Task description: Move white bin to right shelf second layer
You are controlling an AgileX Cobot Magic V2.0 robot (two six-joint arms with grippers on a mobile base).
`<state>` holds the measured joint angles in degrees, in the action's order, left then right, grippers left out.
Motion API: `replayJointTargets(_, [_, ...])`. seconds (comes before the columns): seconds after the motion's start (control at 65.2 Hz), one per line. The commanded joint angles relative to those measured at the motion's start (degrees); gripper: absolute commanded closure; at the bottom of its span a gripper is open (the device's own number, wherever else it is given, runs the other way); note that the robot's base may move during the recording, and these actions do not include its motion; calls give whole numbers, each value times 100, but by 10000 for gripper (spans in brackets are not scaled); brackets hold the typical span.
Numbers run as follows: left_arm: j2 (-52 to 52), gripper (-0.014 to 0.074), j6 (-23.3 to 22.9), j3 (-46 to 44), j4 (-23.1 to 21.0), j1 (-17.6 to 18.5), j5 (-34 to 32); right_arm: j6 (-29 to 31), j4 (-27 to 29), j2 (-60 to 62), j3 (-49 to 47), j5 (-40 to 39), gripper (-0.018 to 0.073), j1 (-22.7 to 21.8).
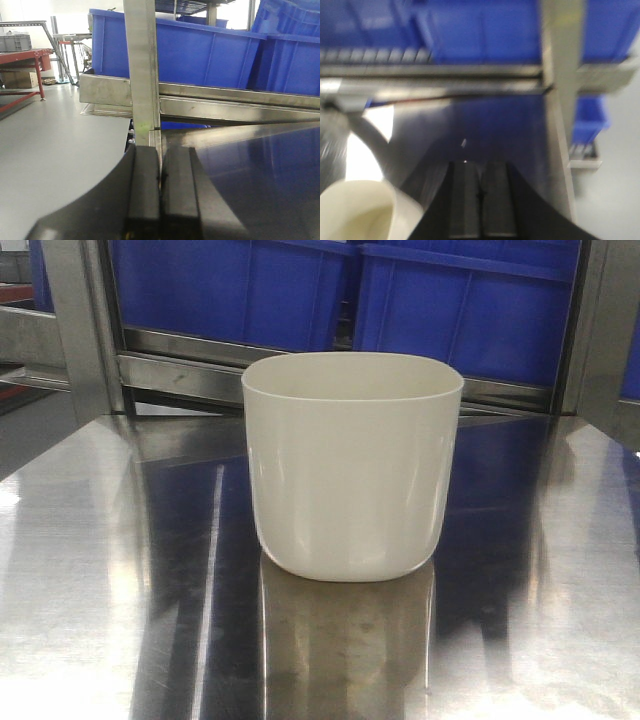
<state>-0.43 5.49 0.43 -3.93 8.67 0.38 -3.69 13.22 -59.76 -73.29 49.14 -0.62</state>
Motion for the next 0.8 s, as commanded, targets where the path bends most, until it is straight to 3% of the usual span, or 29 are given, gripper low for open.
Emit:
replayJointTargets(0.0, [-76,512,-43,190,-29,11,-499,16,169,-411,-489,139,536,302])
replayJointTargets(0.215, [-76,512,-43,190,-29,11,-499,16,63,-1205,-505,219,536,1377])
replayJointTargets(0.414, [-76,512,-43,190,-29,11,-499,21,-223,-1707,-446,209,536,2113])
replayJointTargets(0.674, [-76,512,-43,190,-29,11,-499,21,-273,-1964,-425,41,521,2390])
replayJointTargets(0.782, [-76,512,-43,190,-29,11,-499,171,-273,-1964,-425,-32,372,2390])
